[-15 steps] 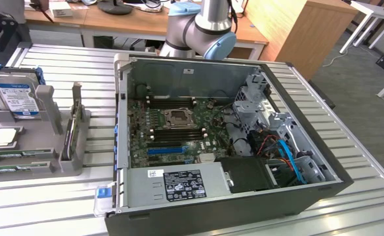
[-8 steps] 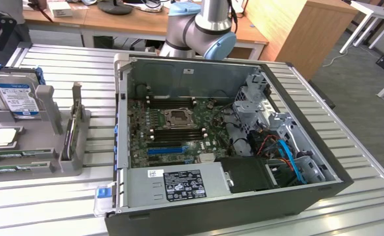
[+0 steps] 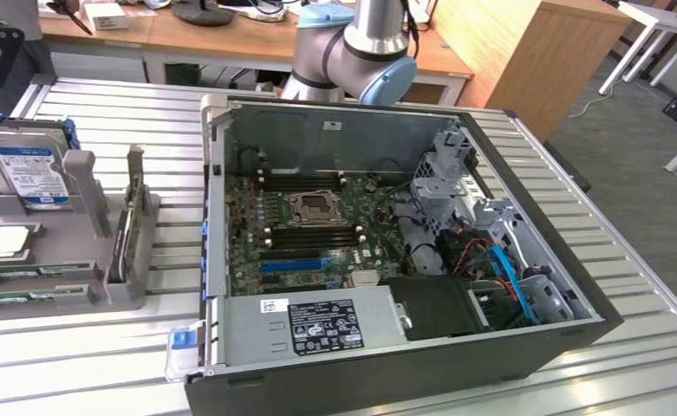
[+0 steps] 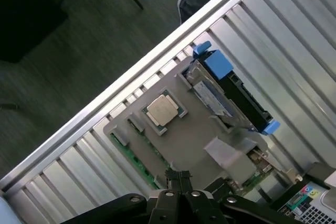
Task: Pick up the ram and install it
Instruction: 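Pick up the ram and move it above insertion slot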
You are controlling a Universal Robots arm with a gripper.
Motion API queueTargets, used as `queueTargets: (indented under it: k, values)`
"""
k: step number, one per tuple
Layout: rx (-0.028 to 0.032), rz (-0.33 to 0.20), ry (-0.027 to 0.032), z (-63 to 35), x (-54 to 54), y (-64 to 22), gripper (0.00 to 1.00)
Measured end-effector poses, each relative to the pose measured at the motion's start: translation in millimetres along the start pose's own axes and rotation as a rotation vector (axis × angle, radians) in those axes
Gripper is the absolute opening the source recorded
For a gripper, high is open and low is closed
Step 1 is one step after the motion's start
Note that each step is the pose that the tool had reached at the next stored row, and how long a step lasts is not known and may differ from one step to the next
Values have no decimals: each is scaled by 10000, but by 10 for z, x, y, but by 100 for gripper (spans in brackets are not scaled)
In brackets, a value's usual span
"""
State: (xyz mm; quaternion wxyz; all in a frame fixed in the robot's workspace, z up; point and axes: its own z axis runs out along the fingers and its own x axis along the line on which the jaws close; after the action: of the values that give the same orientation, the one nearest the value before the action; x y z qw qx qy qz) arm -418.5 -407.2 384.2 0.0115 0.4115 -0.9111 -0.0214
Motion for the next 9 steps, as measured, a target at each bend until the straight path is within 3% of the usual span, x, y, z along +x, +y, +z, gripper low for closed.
queueTargets:
  k: [9]
  values:
    - [-9, -1627, 93, 6, 0, -1, 10]
